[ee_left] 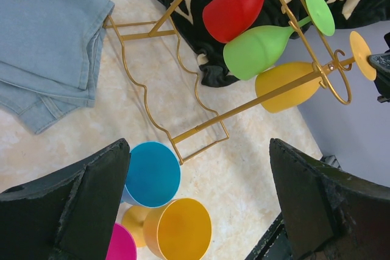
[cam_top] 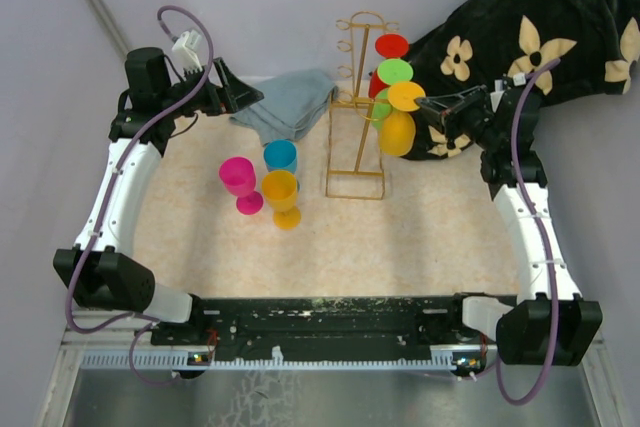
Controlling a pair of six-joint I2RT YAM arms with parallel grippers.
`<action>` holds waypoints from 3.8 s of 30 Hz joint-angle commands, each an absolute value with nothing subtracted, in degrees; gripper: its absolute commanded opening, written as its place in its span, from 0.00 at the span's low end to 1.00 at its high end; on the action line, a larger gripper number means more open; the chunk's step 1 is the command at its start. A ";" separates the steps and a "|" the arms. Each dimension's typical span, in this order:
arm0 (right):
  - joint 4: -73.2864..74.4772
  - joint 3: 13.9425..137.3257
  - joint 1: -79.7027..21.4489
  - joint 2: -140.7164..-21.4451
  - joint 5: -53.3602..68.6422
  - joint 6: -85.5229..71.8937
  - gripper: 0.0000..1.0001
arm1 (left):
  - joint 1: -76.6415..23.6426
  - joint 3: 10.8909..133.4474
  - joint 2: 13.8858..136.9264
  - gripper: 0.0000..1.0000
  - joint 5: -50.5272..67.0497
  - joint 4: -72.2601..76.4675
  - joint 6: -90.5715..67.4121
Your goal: Take the wine glass off the wine glass rack
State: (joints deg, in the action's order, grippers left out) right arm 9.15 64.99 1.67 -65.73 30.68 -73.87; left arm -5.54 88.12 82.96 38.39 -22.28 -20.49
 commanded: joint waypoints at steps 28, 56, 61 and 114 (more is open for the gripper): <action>16.90 69.23 2.36 -59.56 15.96 -71.19 0.00 | -5.89 89.35 83.15 1.00 38.63 -21.22 -19.31; -31.03 90.95 -4.55 -70.65 27.72 -79.06 0.00 | 1.28 85.46 81.32 1.00 53.53 -0.48 -45.28; -32.68 88.51 -10.44 -72.05 26.72 -78.47 0.00 | 1.24 88.60 82.23 1.00 54.04 0.33 -44.20; -61.99 79.05 -35.07 -90.69 22.42 -92.02 0.00 | 3.15 81.12 86.40 1.00 64.76 57.47 -84.84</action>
